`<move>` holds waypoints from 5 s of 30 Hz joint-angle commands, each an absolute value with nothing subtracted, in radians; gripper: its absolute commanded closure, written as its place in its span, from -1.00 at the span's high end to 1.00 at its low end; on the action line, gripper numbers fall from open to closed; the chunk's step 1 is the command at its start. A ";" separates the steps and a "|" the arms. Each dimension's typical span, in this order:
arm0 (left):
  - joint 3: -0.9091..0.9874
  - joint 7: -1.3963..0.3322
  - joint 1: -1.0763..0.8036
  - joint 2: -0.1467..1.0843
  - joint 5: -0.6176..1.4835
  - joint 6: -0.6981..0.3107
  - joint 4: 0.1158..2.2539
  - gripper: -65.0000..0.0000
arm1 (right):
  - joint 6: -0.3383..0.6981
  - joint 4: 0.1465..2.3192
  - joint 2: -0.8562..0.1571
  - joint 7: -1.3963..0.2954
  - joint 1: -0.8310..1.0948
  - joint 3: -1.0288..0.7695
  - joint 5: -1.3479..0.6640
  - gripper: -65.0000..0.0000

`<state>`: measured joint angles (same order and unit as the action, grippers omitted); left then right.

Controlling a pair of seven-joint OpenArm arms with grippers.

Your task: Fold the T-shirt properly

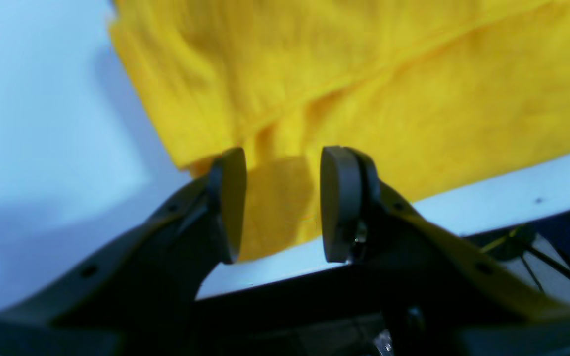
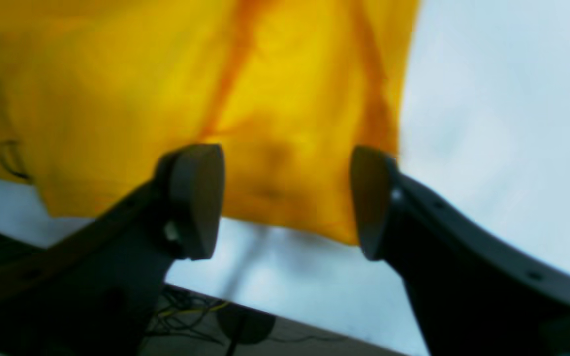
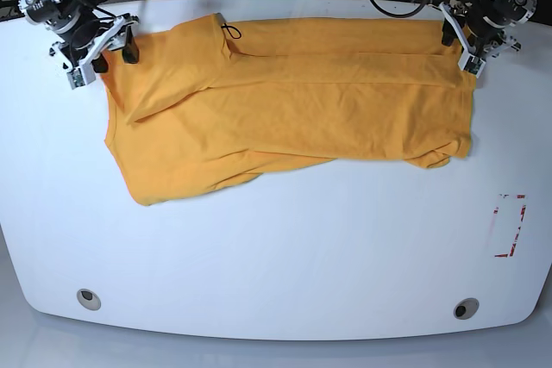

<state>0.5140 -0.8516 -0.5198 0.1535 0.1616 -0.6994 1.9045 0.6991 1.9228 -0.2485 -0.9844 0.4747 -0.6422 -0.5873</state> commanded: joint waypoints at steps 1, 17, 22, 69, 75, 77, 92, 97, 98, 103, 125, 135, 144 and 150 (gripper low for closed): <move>0.519 -0.845 -0.521 0.154 0.171 -0.698 1.937 -0.29 | 0.698 1.943 -0.257 -0.992 0.458 -0.627 -0.591 0.22; 0.513 -0.843 -0.441 0.111 0.077 -0.698 1.926 -0.29 | 0.698 1.825 -0.257 -0.995 0.355 -0.426 -0.585 -0.12; 0.516 -0.843 -0.440 0.094 0.070 -0.698 1.926 -0.29 | 0.698 1.821 -0.252 -0.995 0.274 -0.363 -0.590 -0.13; 0.483 -0.843 -0.407 0.097 0.070 -0.698 1.926 -0.29 | 0.698 1.750 -0.205 -1.055 0.150 -0.328 -0.585 -0.12; 0.481 -0.843 -0.407 0.099 0.070 -0.698 1.926 -0.29 | 0.698 1.673 -0.213 -1.058 0.004 -0.328 -0.585 -0.12; 0.481 -0.843 -0.407 0.099 0.070 -0.698 1.926 -0.29 | 0.698 1.673 -0.242 -1.082 -0.021 -0.329 -0.588 -0.13; 0.476 -0.843 -0.397 0.096 0.070 -0.698 1.926 -0.29 | 0.698 1.922 -0.245 -1.182 0.237 -0.515 -0.585 0.31; 0.476 -0.843 -0.394 0.096 0.070 -0.698 1.926 -0.29 | 0.698 1.870 -0.216 -1.181 0.251 -0.527 -0.585 0.32; 0.475 -0.843 -0.394 0.096 0.070 -0.698 1.926 -0.29 | 0.698 1.851 -0.214 -1.181 0.246 -0.527 -0.585 0.32; 0.476 -0.843 -0.394 0.099 0.070 -0.698 1.925 -0.29 | 0.698 1.814 -0.176 -1.181 0.242 -0.526 -0.587 0.32; 0.478 -0.843 -0.394 0.099 0.070 -0.698 1.925 -0.29 | 0.698 1.816 -0.150 -1.187 0.128 -0.526 -0.591 -1.00; 0.479 -0.843 -0.394 0.101 0.068 -0.698 1.925 -0.29 | 0.698 1.776 -0.150 -1.187 0.035 -0.518 -0.587 -0.92; 0.476 -0.842 -0.392 0.101 0.016 -0.698 1.925 -0.29 | 0.698 1.596 -0.275 -1.187 -0.044 -0.524 -0.587 -0.40; 0.483 -0.843 -0.364 0.101 0.018 -0.698 1.925 -0.29 | 0.698 1.621 -0.338 -1.182 -0.038 -0.579 -0.587 0.23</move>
